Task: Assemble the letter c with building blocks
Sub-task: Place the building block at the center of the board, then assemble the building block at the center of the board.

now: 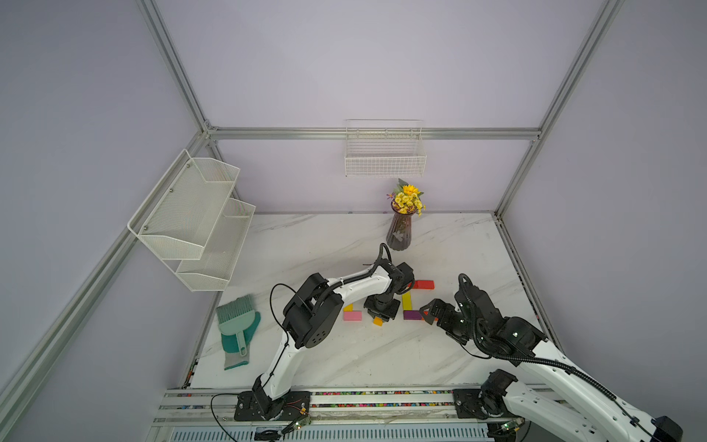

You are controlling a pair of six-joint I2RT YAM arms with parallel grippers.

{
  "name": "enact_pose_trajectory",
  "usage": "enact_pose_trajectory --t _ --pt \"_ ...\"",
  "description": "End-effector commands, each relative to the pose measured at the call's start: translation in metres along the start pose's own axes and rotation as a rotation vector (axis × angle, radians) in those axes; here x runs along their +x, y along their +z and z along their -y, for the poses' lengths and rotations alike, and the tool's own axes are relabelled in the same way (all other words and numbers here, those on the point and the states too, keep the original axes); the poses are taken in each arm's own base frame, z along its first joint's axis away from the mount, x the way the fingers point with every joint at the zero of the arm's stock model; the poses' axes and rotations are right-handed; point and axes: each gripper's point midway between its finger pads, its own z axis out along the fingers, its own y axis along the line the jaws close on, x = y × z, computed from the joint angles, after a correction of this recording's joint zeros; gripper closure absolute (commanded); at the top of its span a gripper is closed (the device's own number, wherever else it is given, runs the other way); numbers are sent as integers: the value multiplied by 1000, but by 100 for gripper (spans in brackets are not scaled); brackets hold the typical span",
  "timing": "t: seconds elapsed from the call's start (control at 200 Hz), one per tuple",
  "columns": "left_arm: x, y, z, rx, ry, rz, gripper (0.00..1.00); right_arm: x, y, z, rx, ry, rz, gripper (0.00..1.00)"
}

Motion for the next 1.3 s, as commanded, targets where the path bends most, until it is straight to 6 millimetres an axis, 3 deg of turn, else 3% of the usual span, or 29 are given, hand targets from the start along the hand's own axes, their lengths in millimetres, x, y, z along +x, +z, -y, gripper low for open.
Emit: enact_pose_trajectory --t 0.0,0.115,0.2,0.405,0.605,0.775,0.94,1.115,1.295 --pt "-10 -19 3 44 -34 77 74 -5 -7 -15 -48 -21 7 3" --pt "-8 -21 2 45 -40 84 41 -2 -6 -19 -66 -33 -11 4" --pt "-8 -28 1 48 -50 102 26 -1 -5 -21 -79 -34 -19 4" --pt "-10 -67 -16 69 -125 194 14 2 1 -34 -148 -31 -40 8" --pt "-9 -115 -66 111 -268 303 1 8 32 -54 -215 5 -111 13" --pt "-2 -142 -122 191 -406 355 0 18 65 -80 -205 -9 -145 14" --pt "13 -137 -167 284 -538 350 0 44 107 -92 -138 -26 -177 14" --pt "28 -130 -196 335 -589 338 0 65 145 -92 -81 -14 -193 15" --pt "34 -124 -212 364 -601 330 0 62 164 -82 -6 -31 -150 15"
